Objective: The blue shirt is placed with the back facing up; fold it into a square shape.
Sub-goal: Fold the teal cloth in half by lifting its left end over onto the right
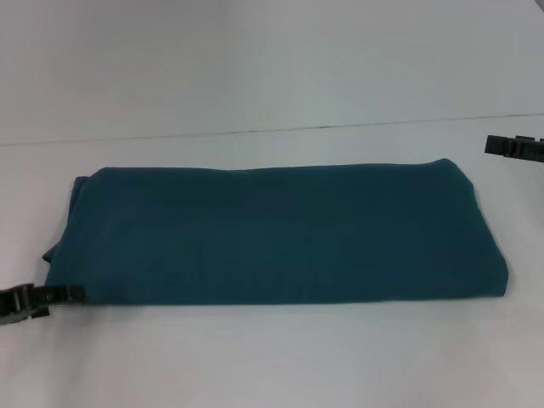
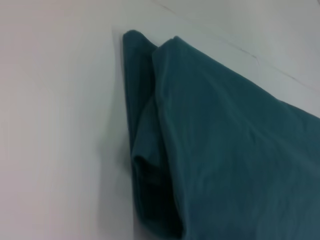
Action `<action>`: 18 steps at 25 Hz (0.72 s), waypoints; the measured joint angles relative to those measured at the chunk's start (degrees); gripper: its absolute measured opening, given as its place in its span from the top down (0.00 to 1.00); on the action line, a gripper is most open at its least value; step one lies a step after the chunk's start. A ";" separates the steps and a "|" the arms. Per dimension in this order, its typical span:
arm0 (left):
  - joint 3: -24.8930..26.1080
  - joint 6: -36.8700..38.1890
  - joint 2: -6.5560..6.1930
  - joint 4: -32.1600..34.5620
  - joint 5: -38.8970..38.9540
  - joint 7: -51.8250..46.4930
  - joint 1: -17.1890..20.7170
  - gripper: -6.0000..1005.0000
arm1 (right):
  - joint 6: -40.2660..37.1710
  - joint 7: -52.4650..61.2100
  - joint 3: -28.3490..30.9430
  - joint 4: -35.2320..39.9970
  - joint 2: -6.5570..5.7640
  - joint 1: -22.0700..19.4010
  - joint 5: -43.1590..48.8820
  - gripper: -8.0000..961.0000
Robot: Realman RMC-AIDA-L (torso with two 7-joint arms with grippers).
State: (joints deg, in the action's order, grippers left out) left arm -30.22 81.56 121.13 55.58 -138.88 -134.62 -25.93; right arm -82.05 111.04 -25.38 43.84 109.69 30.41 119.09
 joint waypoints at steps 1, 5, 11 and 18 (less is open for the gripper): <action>0.00 -0.45 -0.01 -0.38 -0.05 -0.18 -0.34 0.19 | -0.02 0.01 -0.02 0.03 0.00 0.00 0.00 0.06; -0.27 -1.68 -0.09 -0.90 -0.16 -0.97 -1.08 0.19 | -0.07 0.07 -0.03 0.58 -0.05 -0.32 0.00 0.06; -0.45 -2.41 -0.38 -1.04 -1.98 -1.92 -1.57 0.19 | -0.13 0.10 0.18 0.71 -0.09 -0.67 -0.04 0.06; -0.66 -3.99 -0.38 -1.90 -3.06 -2.25 -2.30 0.20 | -0.50 0.08 0.21 0.72 -0.10 -0.77 -0.17 0.06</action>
State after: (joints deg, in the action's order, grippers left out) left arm -30.89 77.56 120.75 53.68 -141.93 -136.86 -28.23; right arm -82.56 111.11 -25.16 44.56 109.58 29.64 118.92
